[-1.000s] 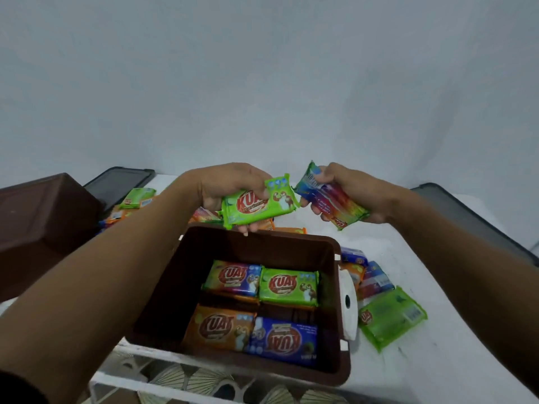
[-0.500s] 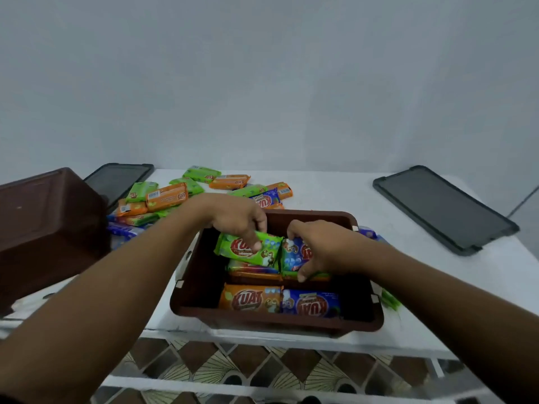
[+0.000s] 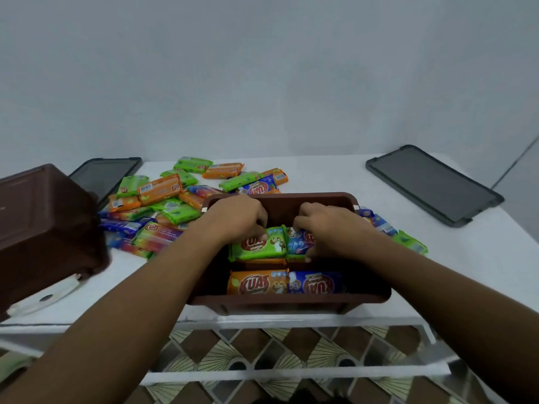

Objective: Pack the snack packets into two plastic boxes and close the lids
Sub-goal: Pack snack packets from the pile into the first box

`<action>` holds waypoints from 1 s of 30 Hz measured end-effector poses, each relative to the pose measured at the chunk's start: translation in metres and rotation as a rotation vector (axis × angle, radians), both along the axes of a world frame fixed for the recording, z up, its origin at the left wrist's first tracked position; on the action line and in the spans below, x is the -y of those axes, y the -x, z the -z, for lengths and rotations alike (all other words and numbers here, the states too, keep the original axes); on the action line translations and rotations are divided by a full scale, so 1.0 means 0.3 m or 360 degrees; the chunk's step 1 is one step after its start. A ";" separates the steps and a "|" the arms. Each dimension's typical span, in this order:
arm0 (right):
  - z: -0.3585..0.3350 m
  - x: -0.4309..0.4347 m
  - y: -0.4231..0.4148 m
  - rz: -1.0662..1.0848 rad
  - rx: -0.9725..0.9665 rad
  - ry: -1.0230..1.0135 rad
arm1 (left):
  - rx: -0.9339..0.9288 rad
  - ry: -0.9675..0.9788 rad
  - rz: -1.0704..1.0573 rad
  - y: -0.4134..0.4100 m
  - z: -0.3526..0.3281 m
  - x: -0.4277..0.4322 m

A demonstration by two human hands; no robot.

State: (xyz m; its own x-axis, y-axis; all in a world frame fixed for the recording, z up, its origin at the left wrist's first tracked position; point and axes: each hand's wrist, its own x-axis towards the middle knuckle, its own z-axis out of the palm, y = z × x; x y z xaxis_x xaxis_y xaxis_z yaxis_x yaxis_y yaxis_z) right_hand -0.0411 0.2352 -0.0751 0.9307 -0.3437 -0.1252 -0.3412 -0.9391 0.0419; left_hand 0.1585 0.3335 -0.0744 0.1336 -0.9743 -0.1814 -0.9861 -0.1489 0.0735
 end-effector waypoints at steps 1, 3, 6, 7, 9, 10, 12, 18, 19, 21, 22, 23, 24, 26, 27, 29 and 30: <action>0.000 -0.001 0.002 0.0010 -0.0010 0.0002 | 0.0043 0.0018 0.0000 0.005 -0.005 -0.001; 0.001 0.000 0.006 0.0031 -0.0054 -0.0026 | 0.0034 0.0014 -0.0001 0.011 -0.011 -0.006; 0.006 0.006 -0.002 0.0043 -0.0096 -0.0086 | -0.0055 -0.0198 0.0047 0.011 -0.016 -0.027; 0.008 0.009 -0.006 0.0051 -0.0092 -0.0106 | -0.0058 -0.0281 0.0077 0.009 -0.015 -0.035; 0.012 0.015 -0.013 0.0056 -0.0074 -0.0123 | -0.0027 -0.0328 0.0119 0.006 -0.007 -0.052; 0.014 0.018 -0.015 0.0051 -0.0071 -0.0120 | 0.0000 -0.0284 0.0132 0.005 0.001 -0.058; 0.016 0.022 -0.018 0.0031 -0.0082 -0.0111 | 0.0090 -0.0138 0.0195 0.005 0.012 -0.065; 0.016 0.024 -0.020 -0.0070 -0.0066 -0.0061 | 0.0041 -0.0136 0.0155 0.007 0.032 -0.051; 0.016 0.023 -0.019 -0.0082 -0.0071 -0.0054 | 0.0027 -0.0153 0.0122 0.007 0.038 -0.049; 0.015 0.020 -0.015 -0.0122 -0.0065 -0.0012 | 0.0012 -0.0158 0.0089 0.011 0.046 -0.045; 0.013 0.018 -0.012 -0.0144 -0.0060 0.0021 | 0.0011 -0.0157 0.0090 0.016 0.048 -0.044; 0.011 0.017 -0.010 -0.0161 -0.0057 0.0056 | 0.0005 -0.0159 0.0092 0.021 0.048 -0.042; 0.010 0.017 -0.007 -0.0174 -0.0057 0.0087 | -0.0015 -0.0165 0.0089 0.024 0.047 -0.042; 0.009 0.017 -0.005 -0.0166 -0.0055 0.0095 | -0.0083 -0.0183 0.0069 0.025 0.043 -0.043; 0.007 0.019 -0.006 -0.0133 -0.0051 0.0055 | -0.0137 -0.0193 0.0062 0.021 0.039 -0.045; 0.003 0.023 -0.008 -0.0039 -0.0007 -0.0121 | -0.0282 -0.0168 0.0076 0.012 0.022 -0.051; 0.003 0.029 -0.008 -0.0006 0.0074 -0.0233 | -0.0369 -0.0113 0.0084 0.011 0.010 -0.055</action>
